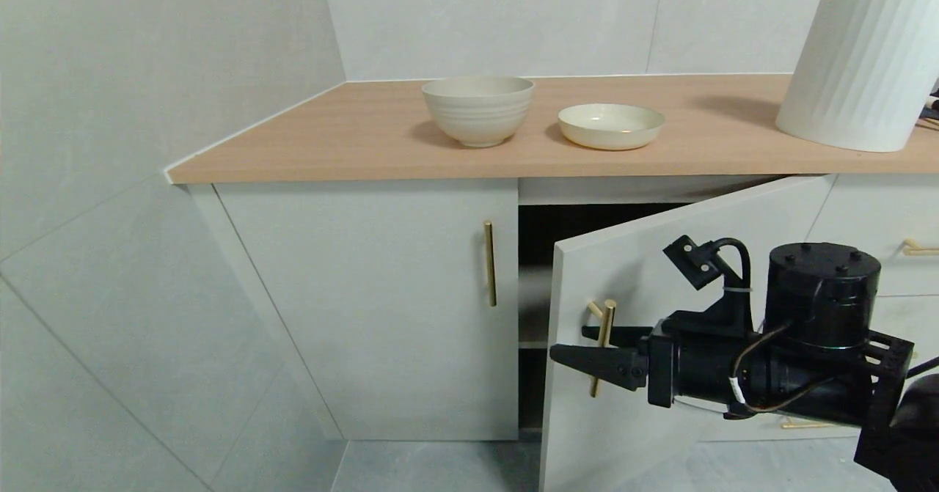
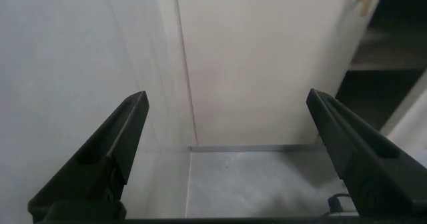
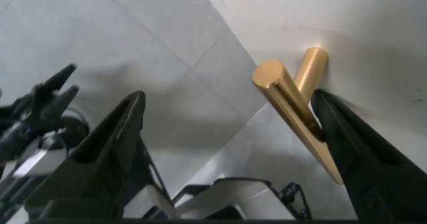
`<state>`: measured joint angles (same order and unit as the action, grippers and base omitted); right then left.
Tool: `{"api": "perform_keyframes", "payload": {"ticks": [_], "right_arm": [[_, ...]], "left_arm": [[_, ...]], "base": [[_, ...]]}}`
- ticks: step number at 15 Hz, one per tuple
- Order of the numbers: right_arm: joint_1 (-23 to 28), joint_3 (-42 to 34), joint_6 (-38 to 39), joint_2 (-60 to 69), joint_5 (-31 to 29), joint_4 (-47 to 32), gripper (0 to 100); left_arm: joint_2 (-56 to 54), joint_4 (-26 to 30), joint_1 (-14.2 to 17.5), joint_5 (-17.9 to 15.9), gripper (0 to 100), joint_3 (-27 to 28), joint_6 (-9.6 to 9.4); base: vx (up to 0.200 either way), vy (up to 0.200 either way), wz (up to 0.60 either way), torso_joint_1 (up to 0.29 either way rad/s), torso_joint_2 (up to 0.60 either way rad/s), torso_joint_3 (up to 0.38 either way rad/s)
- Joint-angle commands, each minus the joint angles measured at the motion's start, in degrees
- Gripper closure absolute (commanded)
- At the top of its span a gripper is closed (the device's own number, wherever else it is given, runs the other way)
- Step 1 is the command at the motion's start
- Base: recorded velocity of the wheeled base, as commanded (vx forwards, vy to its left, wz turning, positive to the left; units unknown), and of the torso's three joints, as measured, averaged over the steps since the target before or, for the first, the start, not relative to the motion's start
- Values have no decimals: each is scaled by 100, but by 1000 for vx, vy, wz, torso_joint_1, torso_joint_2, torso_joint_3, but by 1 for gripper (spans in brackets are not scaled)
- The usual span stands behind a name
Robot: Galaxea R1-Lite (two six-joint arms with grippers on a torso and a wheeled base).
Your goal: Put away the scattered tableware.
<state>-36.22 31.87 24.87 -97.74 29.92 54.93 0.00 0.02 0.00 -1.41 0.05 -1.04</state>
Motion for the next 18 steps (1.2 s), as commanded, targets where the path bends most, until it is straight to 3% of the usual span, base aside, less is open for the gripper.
{"api": "perform_keyframes", "payload": {"ticks": [1, 3, 5, 7, 8, 11, 12, 14, 16, 18], "right_arm": [[-52, -84, -8, 89, 67, 0, 0], [-61, -93, 0, 98, 85, 0, 0], [-61, -102, 0, 80, 76, 0, 0], [-61, -102, 0, 89, 76, 0, 0], [-61, -102, 0, 106, 76, 0, 0], [-61, -163, 9, 133, 76, 9, 0], [-61, -172, 0, 142, 76, 9, 0], [-61, -181, 0, 142, 76, 9, 0], [-61, -198, 0, 142, 76, 9, 0], [-61, -207, 0, 150, 76, 9, 0]], "left_arm": [[9, 15, 0, -263, 0, 215, 42], [158, 296, -26, -1142, 0, 900, 121], [1187, 885, -35, -2425, 0, 2052, 121], [2232, 938, -35, -3102, 0, 2808, 121], [3190, 929, -35, -3497, 0, 3502, 121], [4860, 797, -88, -3875, 0, 4170, 33], [5757, 349, -325, -3954, 0, 4258, 60], [6662, -240, -606, -3954, 0, 4091, 95], [7181, -600, -686, -3963, 0, 3871, 95], [7770, -996, -1072, -3954, 0, 3643, 121]], "base": [[0, 0, 0, 0, 0, 0], [0, 0, 0, 0, 0, 0], [0, 0, 0, 0, 0, 0], [0, 0, 0, 0, 0, 0], [0, 0, 0, 0, 0, 0], [0, 0, 0, 0, 0, 0], [0, 0, 0, 0, 0, 0], [0, 0, 0, 0, 0, 0], [0, 0, 0, 0, 0, 0], [0, 0, 0, 0, 0, 0]]}}
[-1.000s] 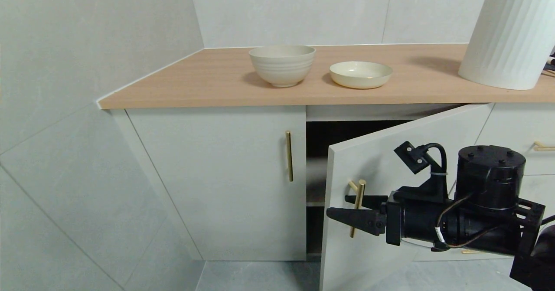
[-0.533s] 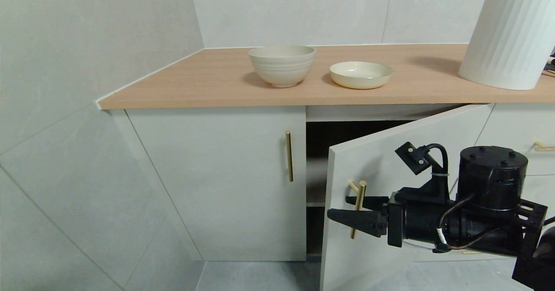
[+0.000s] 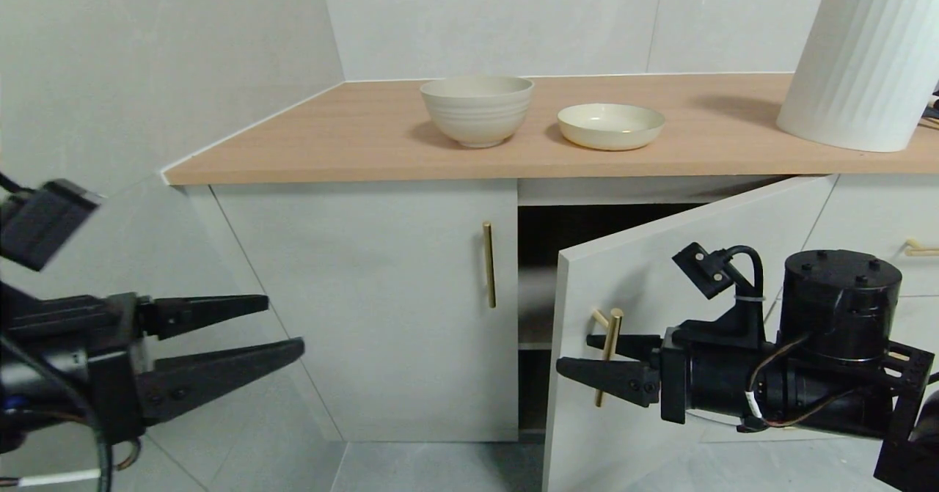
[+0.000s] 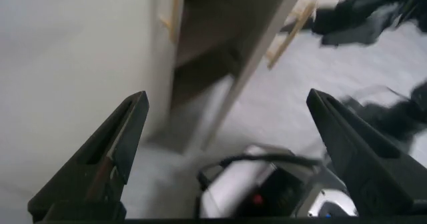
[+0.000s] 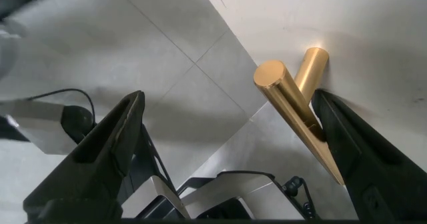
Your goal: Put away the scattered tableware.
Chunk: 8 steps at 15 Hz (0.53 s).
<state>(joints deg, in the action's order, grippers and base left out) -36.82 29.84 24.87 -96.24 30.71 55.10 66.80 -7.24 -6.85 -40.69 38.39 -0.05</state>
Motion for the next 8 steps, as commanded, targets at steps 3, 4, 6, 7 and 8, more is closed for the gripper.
{"api": "perform_keyframes", "payload": {"ticks": [3, 4, 6, 7, 8], "right_arm": [[-10, -22, 0, -35, -3, -8, 0], [-1, -31, 0, -35, -3, -8, 0], [-1, -31, 9, -35, -3, -8, 0], [-1, -31, 0, -35, -3, -8, 0], [-10, -40, 9, -35, -3, -8, 0]], "left_arm": [[1397, -287, -879, -26, 0, -262, 251], [1485, -295, -1029, -26, 0, -288, 330], [1555, -357, -1099, -26, 0, -297, 374], [1555, -366, -1108, -26, 100, -297, 374], [1572, -375, -1108, -26, 100, -279, 374]], "base": [[0, 0, 0, 0, 0, 0], [0, 0, 0, 0, 0, 0], [0, 0, 0, 0, 0, 0], [0, 0, 0, 0, 0, 0], [0, 0, 0, 0, 0, 0]]}}
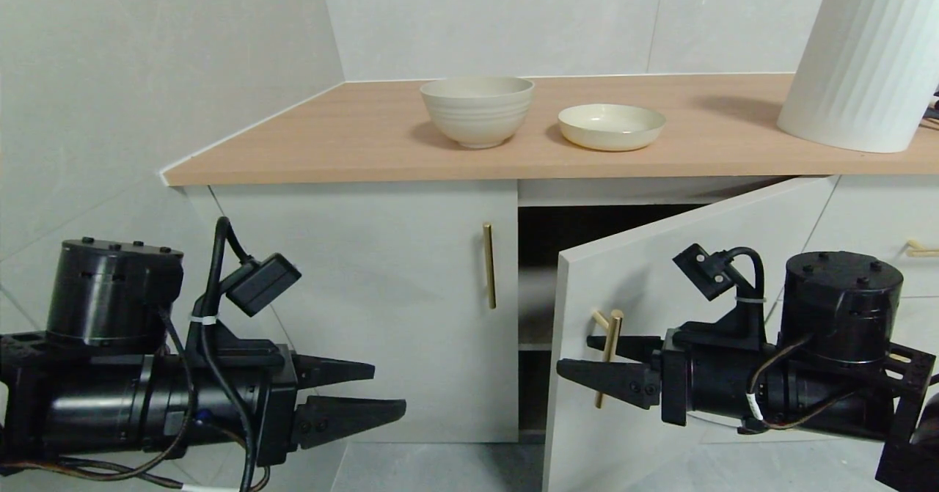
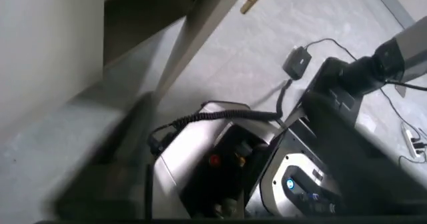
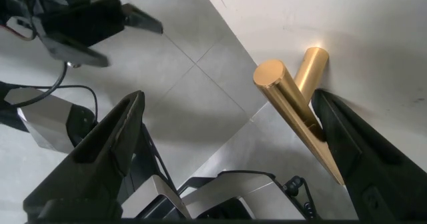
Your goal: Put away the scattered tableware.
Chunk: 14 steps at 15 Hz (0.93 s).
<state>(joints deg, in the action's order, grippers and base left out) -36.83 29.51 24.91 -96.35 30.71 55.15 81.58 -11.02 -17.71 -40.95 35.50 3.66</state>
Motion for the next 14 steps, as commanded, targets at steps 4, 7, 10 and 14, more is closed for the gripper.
{"api": "perform_keyframes", "payload": {"ticks": [4, 7, 10, 14], "right_arm": [[-61, -16, 6, -59, -12, -13, 0], [-70, -16, 6, 20, -21, -13, 0], [-70, -51, -3, 82, -3, -22, 0], [-70, -112, -12, 117, -3, -22, 0]], "left_arm": [[359, -744, -338, -1, 100, 265, 759], [1396, -1781, -909, 87, 100, 897, 1568], [2468, -2792, -1217, 430, 100, 1064, 1673], [3224, -4215, -1648, 975, 100, 853, 1990]], "base": [[0, 0, 0, 0, 0, 0], [0, 0, 0, 0, 0, 0], [0, 0, 0, 0, 0, 0], [0, 0, 0, 0, 0, 0]]}}
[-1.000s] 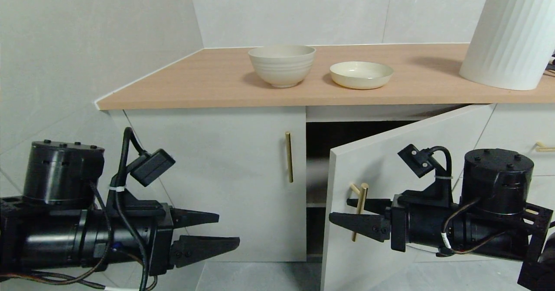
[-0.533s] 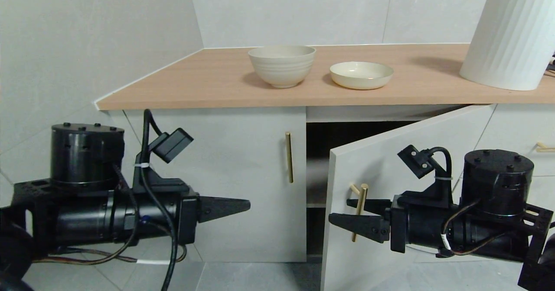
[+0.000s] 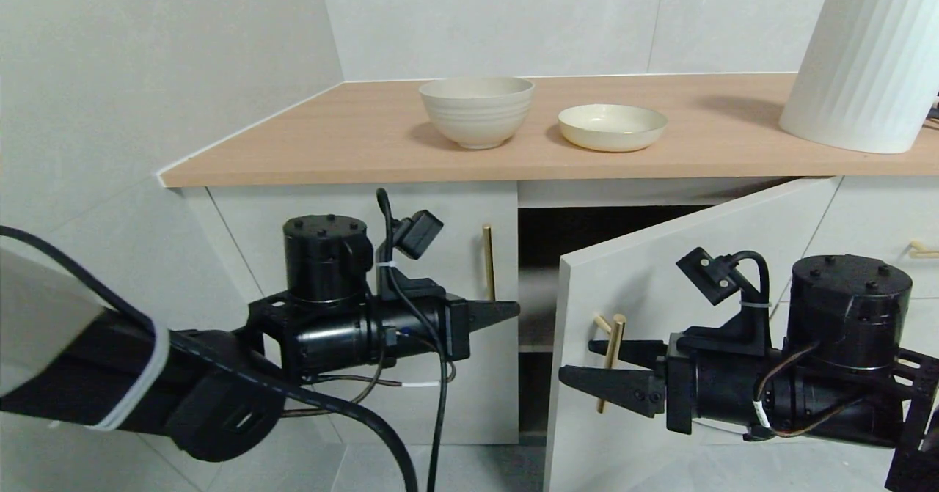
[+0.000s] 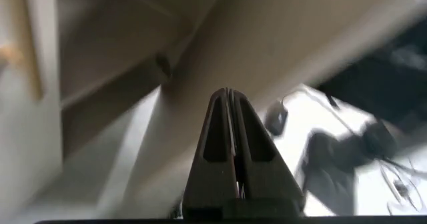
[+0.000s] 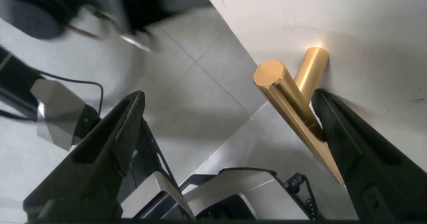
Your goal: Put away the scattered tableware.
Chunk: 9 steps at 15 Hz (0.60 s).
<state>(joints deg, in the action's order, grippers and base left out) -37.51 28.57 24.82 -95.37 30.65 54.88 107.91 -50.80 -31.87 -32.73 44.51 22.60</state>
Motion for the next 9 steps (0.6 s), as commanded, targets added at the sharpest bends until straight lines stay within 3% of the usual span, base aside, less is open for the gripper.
{"api": "perform_keyframes", "payload": {"ticks": [1, 3, 9], "right_arm": [[-2, -36, -3, 80, 3, 5, 0], [7, -98, -74, 176, -6, 5, 0], [77, -265, -522, 282, -41, -30, 0]], "left_arm": [[749, -615, -426, 382, 100, -47, 245], [872, -782, -593, 549, 100, -12, 350], [1144, -1187, -689, 601, 100, 128, 359]], "base": [[0, 0, 0, 0, 0, 0], [0, 0, 0, 0, 0, 0], [0, 0, 0, 0, 0, 0]]}}
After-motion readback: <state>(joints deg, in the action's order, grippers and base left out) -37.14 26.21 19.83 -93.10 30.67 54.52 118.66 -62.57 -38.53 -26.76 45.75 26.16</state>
